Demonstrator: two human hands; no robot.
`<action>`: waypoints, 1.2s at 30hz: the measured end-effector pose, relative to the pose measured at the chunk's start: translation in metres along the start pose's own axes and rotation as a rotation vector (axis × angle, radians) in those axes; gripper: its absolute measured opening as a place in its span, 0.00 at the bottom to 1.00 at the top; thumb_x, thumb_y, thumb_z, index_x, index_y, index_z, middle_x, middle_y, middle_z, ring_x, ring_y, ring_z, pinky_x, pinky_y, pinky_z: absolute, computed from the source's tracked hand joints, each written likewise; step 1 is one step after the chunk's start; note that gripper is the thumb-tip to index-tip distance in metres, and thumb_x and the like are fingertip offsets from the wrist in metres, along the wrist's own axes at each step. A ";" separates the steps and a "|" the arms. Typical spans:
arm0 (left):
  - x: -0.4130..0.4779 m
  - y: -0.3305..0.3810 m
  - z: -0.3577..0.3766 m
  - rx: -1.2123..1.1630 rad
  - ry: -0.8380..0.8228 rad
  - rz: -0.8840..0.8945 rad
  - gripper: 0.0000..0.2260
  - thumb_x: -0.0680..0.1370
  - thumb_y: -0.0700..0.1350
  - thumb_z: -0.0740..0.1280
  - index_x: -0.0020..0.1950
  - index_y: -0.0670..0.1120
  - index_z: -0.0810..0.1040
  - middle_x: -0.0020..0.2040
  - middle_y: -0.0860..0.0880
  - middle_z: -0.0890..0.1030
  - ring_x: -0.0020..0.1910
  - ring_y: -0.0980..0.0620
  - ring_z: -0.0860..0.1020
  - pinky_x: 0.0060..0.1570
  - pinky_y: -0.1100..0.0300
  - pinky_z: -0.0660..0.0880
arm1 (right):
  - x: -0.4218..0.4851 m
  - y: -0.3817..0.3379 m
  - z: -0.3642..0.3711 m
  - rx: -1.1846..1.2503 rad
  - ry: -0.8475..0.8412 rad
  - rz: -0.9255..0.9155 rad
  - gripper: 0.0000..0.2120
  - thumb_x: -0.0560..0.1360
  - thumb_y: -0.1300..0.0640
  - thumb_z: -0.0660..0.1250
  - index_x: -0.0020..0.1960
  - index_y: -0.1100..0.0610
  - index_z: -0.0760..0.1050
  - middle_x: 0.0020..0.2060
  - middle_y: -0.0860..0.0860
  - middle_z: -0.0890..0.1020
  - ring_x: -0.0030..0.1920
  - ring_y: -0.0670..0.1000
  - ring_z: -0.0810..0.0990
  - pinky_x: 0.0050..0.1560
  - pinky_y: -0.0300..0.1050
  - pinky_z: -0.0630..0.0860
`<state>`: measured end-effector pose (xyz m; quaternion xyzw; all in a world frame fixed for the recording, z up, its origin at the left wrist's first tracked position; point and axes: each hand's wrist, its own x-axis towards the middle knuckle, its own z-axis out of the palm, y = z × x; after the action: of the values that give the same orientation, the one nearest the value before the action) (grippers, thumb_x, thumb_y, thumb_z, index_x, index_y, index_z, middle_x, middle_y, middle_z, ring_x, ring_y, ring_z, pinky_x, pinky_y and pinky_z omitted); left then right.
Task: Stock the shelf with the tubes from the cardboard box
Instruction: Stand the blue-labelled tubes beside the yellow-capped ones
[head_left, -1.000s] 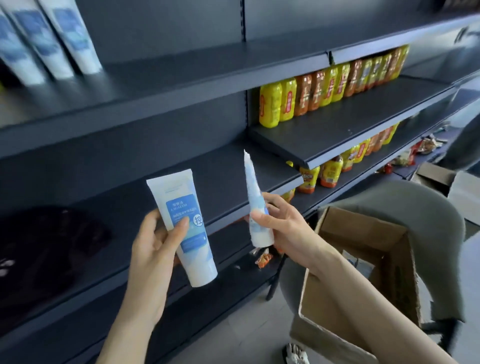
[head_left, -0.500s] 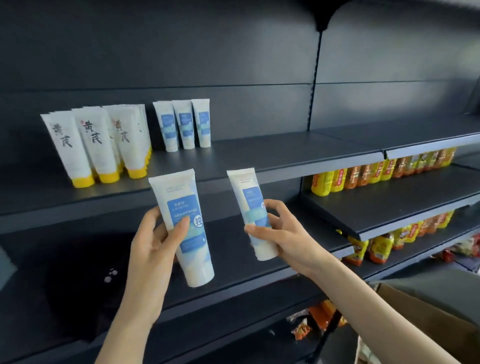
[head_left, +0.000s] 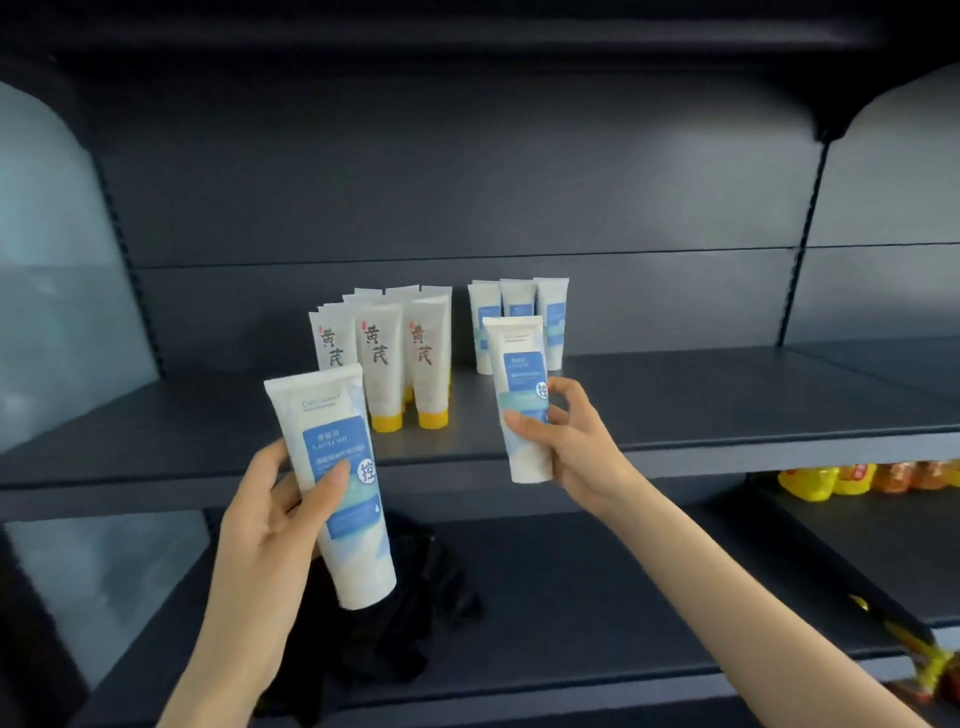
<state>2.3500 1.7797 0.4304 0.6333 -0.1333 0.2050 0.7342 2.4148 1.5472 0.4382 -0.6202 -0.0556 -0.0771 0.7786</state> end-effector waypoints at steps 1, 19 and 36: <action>0.005 0.000 0.001 -0.002 0.009 0.001 0.23 0.64 0.60 0.73 0.55 0.52 0.77 0.50 0.51 0.83 0.46 0.56 0.82 0.36 0.68 0.77 | 0.011 -0.003 0.002 0.002 0.011 -0.021 0.21 0.72 0.65 0.70 0.60 0.55 0.66 0.56 0.54 0.80 0.52 0.52 0.80 0.49 0.48 0.78; 0.098 -0.022 0.040 0.102 0.093 0.103 0.13 0.71 0.46 0.66 0.55 0.52 0.76 0.50 0.54 0.84 0.48 0.55 0.82 0.42 0.60 0.81 | 0.241 0.046 -0.002 -0.514 0.225 -0.155 0.24 0.70 0.63 0.74 0.61 0.62 0.67 0.58 0.56 0.77 0.60 0.54 0.75 0.58 0.46 0.73; 0.134 -0.031 0.040 0.073 0.027 0.067 0.15 0.69 0.47 0.66 0.56 0.51 0.75 0.51 0.55 0.83 0.50 0.55 0.82 0.47 0.49 0.78 | 0.250 0.057 -0.026 -0.610 0.137 -0.059 0.23 0.72 0.61 0.72 0.63 0.60 0.68 0.61 0.55 0.76 0.60 0.52 0.75 0.55 0.42 0.71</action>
<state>2.4854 1.7544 0.4713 0.6521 -0.1369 0.2429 0.7051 2.6712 1.5217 0.4232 -0.8167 0.0048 -0.1542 0.5561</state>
